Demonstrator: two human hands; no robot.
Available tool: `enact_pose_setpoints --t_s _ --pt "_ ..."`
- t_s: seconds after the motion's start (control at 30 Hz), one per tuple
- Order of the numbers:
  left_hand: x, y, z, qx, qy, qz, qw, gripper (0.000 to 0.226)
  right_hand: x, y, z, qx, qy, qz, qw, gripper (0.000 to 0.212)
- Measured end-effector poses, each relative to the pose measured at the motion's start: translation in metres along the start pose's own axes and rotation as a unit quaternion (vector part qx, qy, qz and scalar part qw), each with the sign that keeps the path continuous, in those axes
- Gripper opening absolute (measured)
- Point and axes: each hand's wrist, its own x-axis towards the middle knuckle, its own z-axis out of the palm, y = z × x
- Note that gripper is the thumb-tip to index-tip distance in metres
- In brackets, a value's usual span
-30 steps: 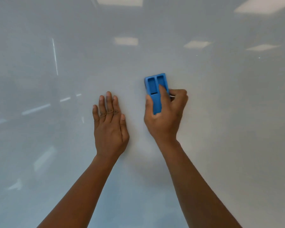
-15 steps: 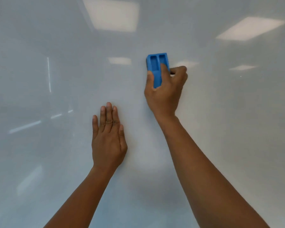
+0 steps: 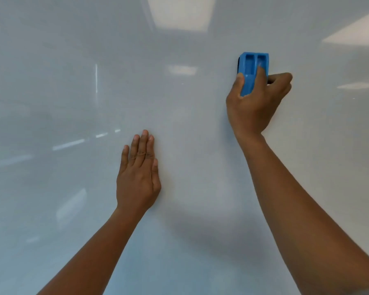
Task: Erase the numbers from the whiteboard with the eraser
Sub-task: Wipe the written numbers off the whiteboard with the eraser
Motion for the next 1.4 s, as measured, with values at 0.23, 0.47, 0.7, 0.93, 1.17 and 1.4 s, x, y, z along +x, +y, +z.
enact_pose_setpoints --t_s 0.23,0.47,0.7,0.93,1.17,1.4 --pt "-0.02 -0.012 -0.006 -0.011 -0.019 -0.049 0.999 0.055 -0.072 -0.059 0.022 0.03 -0.138 -0.211 0.967 0.042" --pt "-0.032 -0.018 -0.004 -0.05 -0.023 -0.057 0.997 0.056 -0.2 -0.009 -0.015 0.018 -0.245 -0.248 0.937 0.044" --pt "-0.033 -0.01 0.001 -0.063 -0.009 -0.078 0.995 0.056 -0.209 0.08 -0.055 0.019 -0.09 -0.048 0.995 0.042" --pt "-0.047 -0.007 0.008 -0.065 -0.011 -0.074 0.995 0.055 -0.253 0.029 -0.031 0.056 -0.09 -0.007 0.994 0.043" --pt "-0.061 -0.028 0.006 -0.04 -0.036 -0.023 0.998 0.056 -0.35 0.029 -0.047 0.057 -0.233 -0.06 0.969 0.045" --pt "-0.06 0.002 0.022 -0.076 0.01 -0.08 0.994 0.056 -0.342 0.094 -0.088 0.019 -0.213 -0.038 0.976 0.048"
